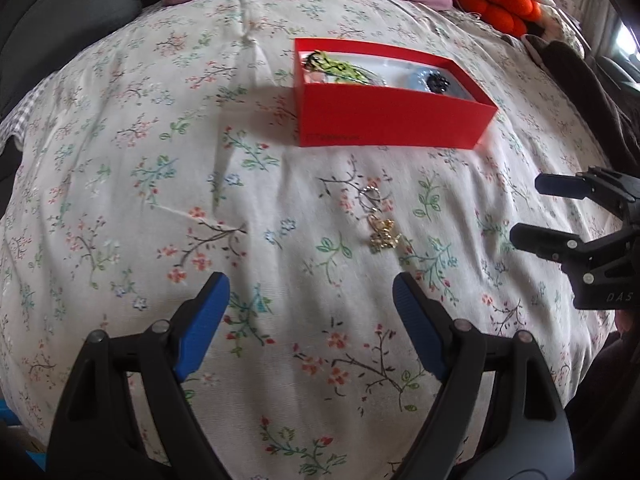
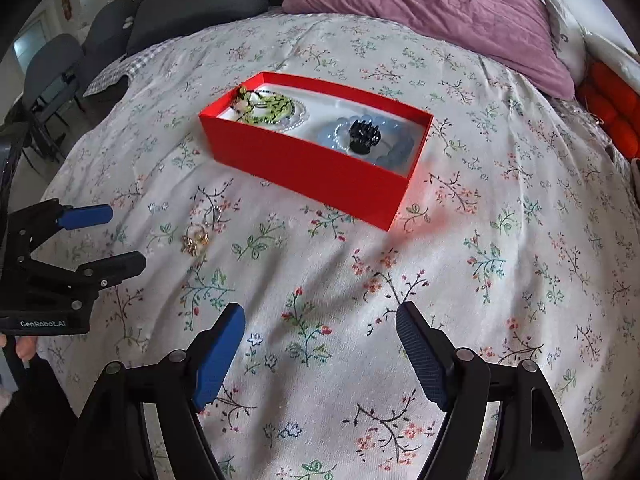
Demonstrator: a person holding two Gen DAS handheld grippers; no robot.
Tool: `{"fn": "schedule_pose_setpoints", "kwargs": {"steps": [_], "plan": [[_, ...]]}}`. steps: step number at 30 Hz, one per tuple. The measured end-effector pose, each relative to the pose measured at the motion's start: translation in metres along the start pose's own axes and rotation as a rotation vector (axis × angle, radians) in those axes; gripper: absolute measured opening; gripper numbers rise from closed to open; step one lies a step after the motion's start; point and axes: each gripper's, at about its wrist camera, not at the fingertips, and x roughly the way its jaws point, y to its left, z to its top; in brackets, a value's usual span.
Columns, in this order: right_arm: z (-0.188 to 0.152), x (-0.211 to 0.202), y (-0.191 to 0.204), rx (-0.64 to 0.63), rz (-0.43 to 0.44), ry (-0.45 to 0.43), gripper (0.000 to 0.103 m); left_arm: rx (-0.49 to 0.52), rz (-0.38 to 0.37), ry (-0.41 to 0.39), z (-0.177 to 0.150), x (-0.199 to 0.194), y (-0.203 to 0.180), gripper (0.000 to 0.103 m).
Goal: Organize jewelry
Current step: 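Move the left gripper to the small gold ring and grasp it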
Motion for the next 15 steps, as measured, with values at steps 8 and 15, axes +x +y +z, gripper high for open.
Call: {"fn": "schedule_pose_setpoints", "kwargs": {"steps": [8, 15], "plan": [[-0.008, 0.01, -0.007, 0.005, -0.004, 0.029, 0.079, -0.002, -0.09, -0.012, 0.001, 0.008, -0.011, 0.074], [-0.006, 0.014, -0.006, -0.003, 0.0, 0.034, 0.079, 0.002, -0.136, -0.008, 0.006, 0.018, -0.027, 0.045]]}}
